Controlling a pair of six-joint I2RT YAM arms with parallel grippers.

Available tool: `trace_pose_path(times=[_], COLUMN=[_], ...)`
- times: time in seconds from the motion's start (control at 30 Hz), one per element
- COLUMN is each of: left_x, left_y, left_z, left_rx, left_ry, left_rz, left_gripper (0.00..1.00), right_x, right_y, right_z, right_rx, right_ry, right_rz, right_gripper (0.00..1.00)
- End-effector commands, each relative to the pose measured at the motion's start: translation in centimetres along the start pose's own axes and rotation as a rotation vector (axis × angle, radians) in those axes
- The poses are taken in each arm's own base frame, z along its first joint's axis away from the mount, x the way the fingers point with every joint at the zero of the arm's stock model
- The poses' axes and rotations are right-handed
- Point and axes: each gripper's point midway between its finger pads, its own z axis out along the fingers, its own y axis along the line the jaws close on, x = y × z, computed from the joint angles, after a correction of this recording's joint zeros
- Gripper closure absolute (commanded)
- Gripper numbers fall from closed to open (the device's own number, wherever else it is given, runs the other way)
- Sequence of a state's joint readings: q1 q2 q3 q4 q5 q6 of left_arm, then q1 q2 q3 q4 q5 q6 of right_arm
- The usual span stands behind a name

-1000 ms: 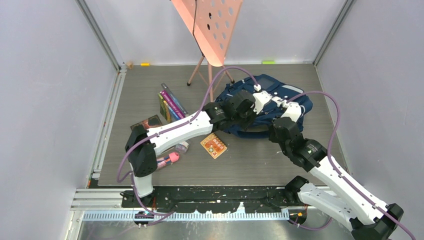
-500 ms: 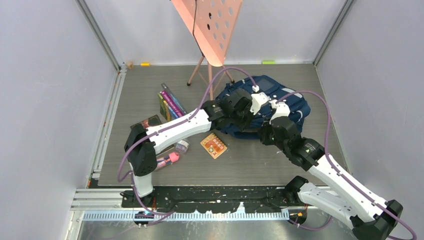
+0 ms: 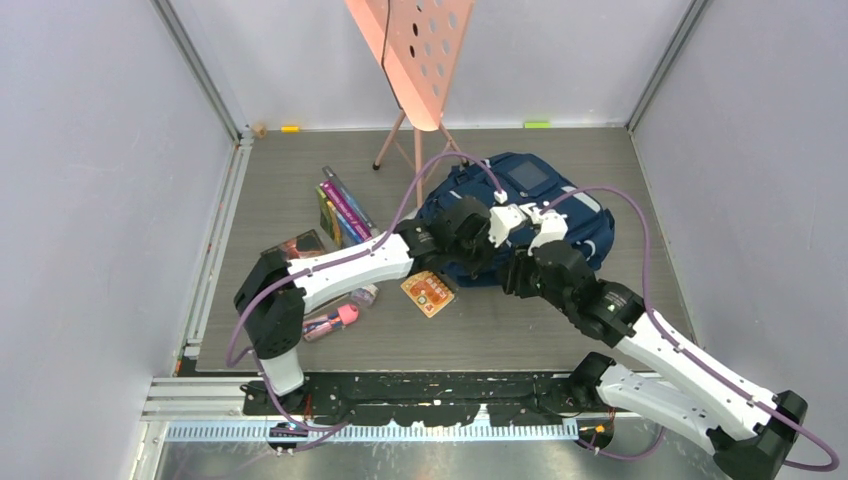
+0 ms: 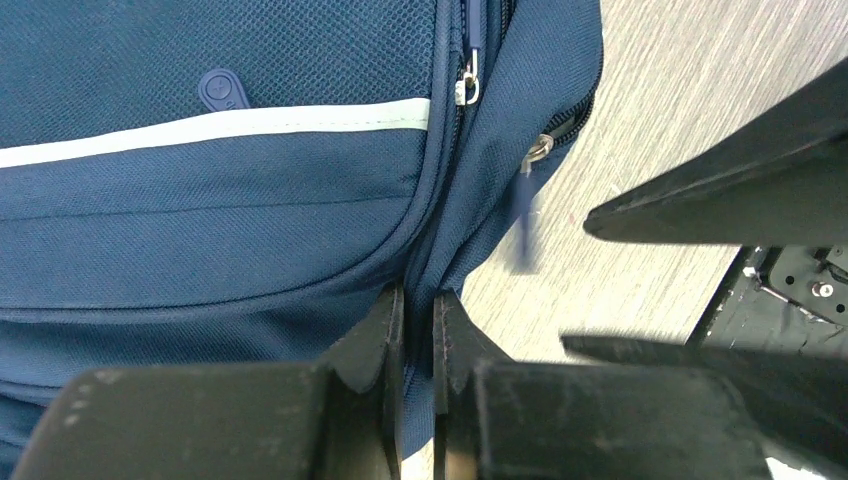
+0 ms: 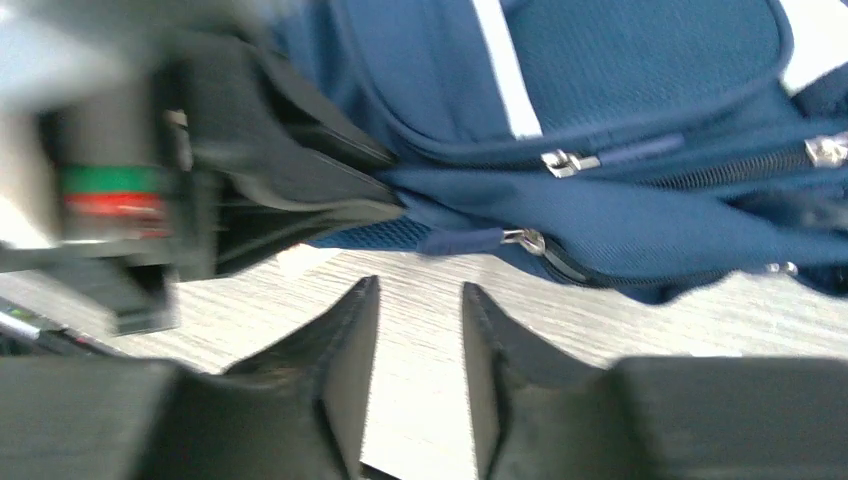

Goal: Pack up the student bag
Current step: Unzip the student bag at the center of the board.

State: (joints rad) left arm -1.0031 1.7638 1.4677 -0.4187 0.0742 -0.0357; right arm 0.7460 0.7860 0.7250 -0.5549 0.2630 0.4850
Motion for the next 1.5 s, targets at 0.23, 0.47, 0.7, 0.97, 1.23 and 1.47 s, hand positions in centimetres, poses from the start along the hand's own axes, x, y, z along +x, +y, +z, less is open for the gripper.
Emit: trace_pose_path(times=[0.23, 0.47, 0.7, 0.97, 1.23, 1.47], left_x=[-1.2, 1.2, 2.9, 3.6, 3.6, 0.6], left_y=[-0.8, -0.8, -0.9, -0.5, -1.6, -5.1], left_z=[-1.8, -1.5, -0.8, -0.8, -1.1, -3.6], left_rx=[0.024, -0.014, -0.112, -0.168, -0.149, -0.097], left_ry=[-0.191, -0.176, -0.144, -0.137, -0.151, -0.265], left_rz=[-0.015, 0.04, 0.083, 0.079, 0.068, -0.086], left_gripper=[1.0, 0.97, 0.94, 0.95, 0.87, 0.25], right_x=[-3.3, -2.4, -1.1, 0.9, 2.5, 1.1], right_y=[-3.8, -8.0, -12.9, -15.0, -15.0, -13.5], right_z=[-3.9, -3.5, -2.1, 0.3, 3.1, 2.8], right_rx=[0.175, 0.425, 0.639, 0.572, 0.524, 0.419], right_ry=[-0.197, -0.238, -0.255, -0.214, -0.221, -0.273], right_rz=[0.147, 0.232, 0.405, 0.659, 0.722, 0.742], right_gripper=[0.24, 0.13, 0.01, 0.03, 0.35, 0.99])
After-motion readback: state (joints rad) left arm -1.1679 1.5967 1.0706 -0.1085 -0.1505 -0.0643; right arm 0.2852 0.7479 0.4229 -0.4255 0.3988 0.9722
